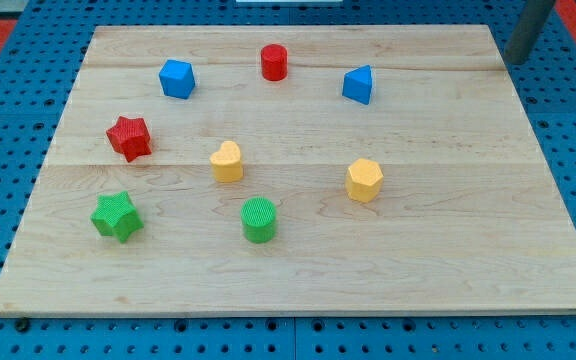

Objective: Move the blue triangle diagonally top right to the yellow hexagon

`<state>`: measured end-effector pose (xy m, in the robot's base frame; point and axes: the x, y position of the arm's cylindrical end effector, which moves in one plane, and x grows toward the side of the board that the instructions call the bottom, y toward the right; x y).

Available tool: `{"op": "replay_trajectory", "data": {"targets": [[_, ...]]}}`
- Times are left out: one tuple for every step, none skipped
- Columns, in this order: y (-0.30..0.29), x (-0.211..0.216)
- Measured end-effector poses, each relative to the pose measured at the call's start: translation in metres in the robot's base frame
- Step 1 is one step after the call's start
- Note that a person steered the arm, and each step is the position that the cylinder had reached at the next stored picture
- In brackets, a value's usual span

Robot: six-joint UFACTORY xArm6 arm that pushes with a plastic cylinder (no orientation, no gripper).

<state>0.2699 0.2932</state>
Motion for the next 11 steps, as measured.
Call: {"op": "replay_trajectory", "data": {"targets": [[-0.089, 0.037], [-0.164, 0.07], [-0.172, 0.082], [-0.232, 0.104], [-0.3, 0.074], [-0.287, 0.042], [-0.26, 0.035], [-0.231, 0.032], [-0.163, 0.061], [-0.186, 0.047], [-0.18, -0.002]]}}
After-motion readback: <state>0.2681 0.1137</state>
